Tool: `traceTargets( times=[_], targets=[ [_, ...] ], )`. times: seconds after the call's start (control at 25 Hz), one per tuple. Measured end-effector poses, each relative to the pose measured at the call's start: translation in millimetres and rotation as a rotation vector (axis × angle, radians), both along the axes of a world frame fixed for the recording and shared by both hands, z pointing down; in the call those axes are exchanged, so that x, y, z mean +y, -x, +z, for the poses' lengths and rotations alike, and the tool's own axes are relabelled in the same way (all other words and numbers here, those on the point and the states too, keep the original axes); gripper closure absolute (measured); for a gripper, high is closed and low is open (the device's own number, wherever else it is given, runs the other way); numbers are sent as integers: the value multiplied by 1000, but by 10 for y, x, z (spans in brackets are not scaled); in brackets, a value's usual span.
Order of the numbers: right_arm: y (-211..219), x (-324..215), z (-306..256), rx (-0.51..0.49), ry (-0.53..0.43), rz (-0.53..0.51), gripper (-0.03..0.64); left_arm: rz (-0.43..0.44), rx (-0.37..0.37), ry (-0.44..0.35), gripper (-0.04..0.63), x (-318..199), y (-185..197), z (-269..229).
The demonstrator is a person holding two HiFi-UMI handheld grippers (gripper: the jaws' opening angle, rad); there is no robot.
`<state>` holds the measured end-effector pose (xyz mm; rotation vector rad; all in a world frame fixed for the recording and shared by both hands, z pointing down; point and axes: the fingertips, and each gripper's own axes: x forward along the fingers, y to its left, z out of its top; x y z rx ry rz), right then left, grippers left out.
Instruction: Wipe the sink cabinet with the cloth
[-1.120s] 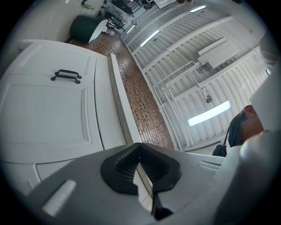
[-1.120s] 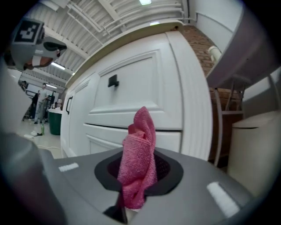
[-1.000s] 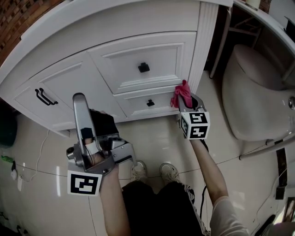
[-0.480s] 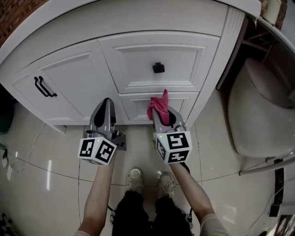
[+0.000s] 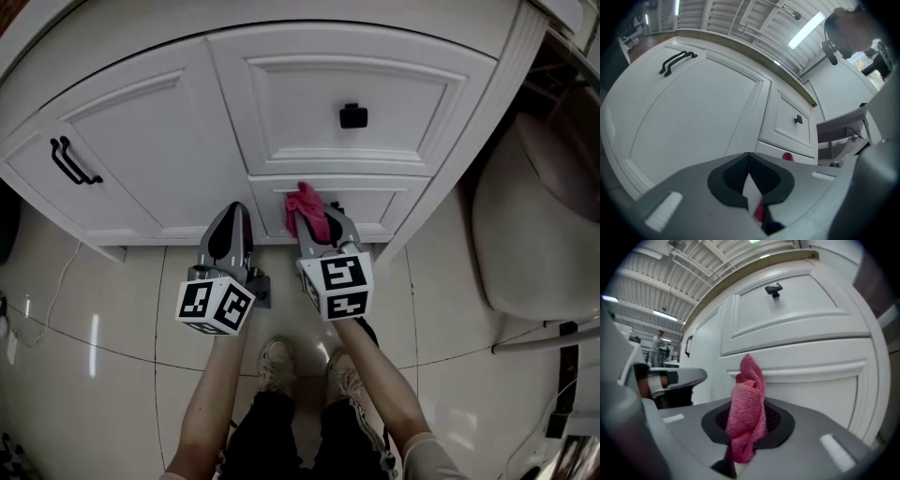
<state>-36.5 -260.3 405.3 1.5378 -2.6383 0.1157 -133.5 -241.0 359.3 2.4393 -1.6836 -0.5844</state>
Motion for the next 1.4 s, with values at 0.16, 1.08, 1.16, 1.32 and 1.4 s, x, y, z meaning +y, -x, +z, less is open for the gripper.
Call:
traceTargets(
  times=[0.16,1.08,1.16,1.32,1.4],
  targets=[
    [-502,35,-106,-24,-38,90,555,18,-9,-10,592,3,-68,-9],
    [-1620,303,-30,-46,-131,368,557,64,-14,42,592,54,-308,542],
    [-924,373,29,-20,-145,211,557,47,-18,41,592,51,-258,563],
    [225,394,296,49,-122,-62,557,-24,-18,33,592,76,16,596],
    [433,316,392,68,-98,-104,557,-51,-28,25,592,94,169,633]
  ],
)
